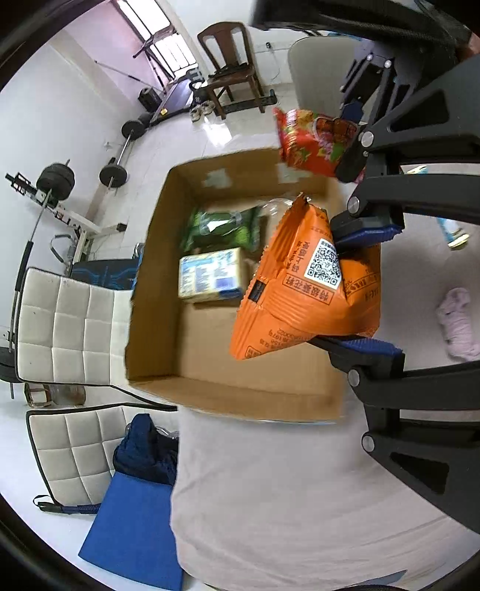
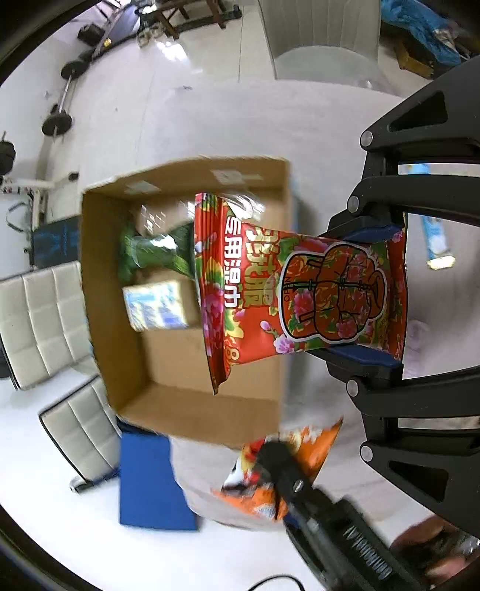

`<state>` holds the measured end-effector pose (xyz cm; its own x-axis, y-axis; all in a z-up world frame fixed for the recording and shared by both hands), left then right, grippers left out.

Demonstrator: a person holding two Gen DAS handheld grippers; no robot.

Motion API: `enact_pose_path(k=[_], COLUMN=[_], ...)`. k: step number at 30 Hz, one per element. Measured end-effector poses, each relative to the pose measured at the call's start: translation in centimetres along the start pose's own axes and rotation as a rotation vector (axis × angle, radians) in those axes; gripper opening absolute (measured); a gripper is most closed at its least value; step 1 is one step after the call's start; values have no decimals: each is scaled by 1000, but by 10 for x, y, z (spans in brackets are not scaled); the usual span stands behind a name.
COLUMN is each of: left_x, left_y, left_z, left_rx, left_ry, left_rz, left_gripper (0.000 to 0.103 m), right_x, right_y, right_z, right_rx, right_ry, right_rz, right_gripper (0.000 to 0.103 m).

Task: Organize soft objects
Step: 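Carry both bags into the box and open both tools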

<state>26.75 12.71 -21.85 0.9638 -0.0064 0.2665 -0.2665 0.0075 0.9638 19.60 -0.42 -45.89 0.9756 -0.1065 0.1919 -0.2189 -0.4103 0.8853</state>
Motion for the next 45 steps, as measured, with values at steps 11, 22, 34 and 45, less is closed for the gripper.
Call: enact_pose_path(k=[11, 22, 34, 45], left_x=[62, 94, 104, 95], left_y=[-96, -157, -173, -126], left_z=[-9, -2, 0, -7], left_rx=[58, 92, 105, 118], left_ry=[-11, -55, -41, -53], left_rz=[-140, -217, -269, -190], left_gripper=[38, 38, 40, 50], right_x=[60, 63, 65, 79], right_y=[-71, -128, -152, -112], right_z=[53, 80, 98, 90], right_rx=[-105, -137, -104, -105], right_ry=[-81, -108, -151, -107], right_rz=[-78, -174, -227, -157], right_gripper=[48, 48, 51, 76])
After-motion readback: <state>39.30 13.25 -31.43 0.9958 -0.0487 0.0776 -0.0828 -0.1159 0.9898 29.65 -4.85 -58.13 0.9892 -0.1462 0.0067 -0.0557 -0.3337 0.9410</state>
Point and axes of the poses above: each gripper's, at about its wrist camera, not at the fingertips, and y roughly against the way its jaws point, z to its right, x to its top, the point moved 8 cm from there along -y, roughly the way its jaws point, and after that the axes turned 15 degrees about x, right-handed, at the moved point
